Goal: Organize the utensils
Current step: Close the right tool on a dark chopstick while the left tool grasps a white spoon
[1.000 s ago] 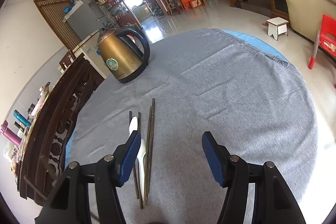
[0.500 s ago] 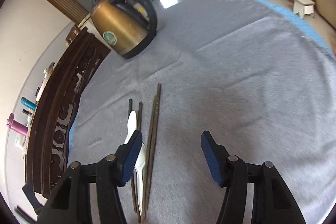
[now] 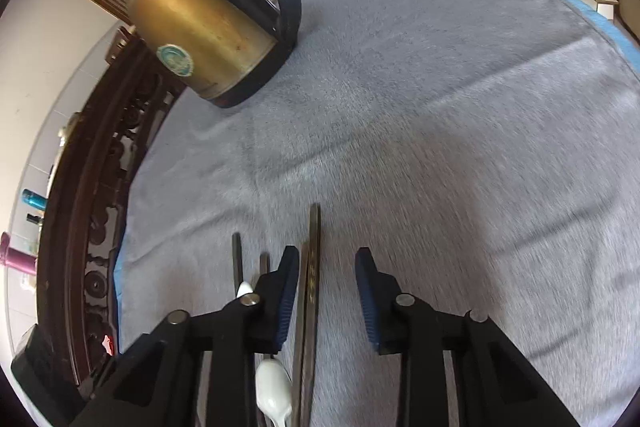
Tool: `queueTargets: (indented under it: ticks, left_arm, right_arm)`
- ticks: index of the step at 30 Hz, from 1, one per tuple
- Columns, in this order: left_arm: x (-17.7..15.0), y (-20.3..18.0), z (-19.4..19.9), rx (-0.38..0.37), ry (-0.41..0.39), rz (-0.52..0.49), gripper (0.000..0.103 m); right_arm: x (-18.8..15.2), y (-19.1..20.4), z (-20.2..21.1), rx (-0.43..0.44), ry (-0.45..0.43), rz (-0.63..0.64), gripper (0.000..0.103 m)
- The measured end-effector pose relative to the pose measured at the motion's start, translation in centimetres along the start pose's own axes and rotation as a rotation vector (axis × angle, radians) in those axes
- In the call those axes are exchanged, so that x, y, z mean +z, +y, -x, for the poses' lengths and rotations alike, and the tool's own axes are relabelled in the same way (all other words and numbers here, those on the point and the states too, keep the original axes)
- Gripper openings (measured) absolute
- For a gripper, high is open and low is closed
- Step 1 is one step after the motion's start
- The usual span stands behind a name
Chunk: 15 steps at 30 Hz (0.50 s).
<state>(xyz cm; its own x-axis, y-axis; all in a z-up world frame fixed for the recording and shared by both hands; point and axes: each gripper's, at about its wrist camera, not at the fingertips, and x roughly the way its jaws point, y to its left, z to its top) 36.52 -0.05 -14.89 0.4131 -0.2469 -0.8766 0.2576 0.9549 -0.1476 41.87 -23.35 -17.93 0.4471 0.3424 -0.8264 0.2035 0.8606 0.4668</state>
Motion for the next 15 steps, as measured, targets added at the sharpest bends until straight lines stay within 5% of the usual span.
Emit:
queueTargets:
  ticks: [15]
  left_arm:
    - [3.2,-3.4,-4.2,-0.128,0.041,-0.059,0.075]
  right_arm:
    - [3.2,2.7,-4.3,-0.129,0.104,0.013,0.018]
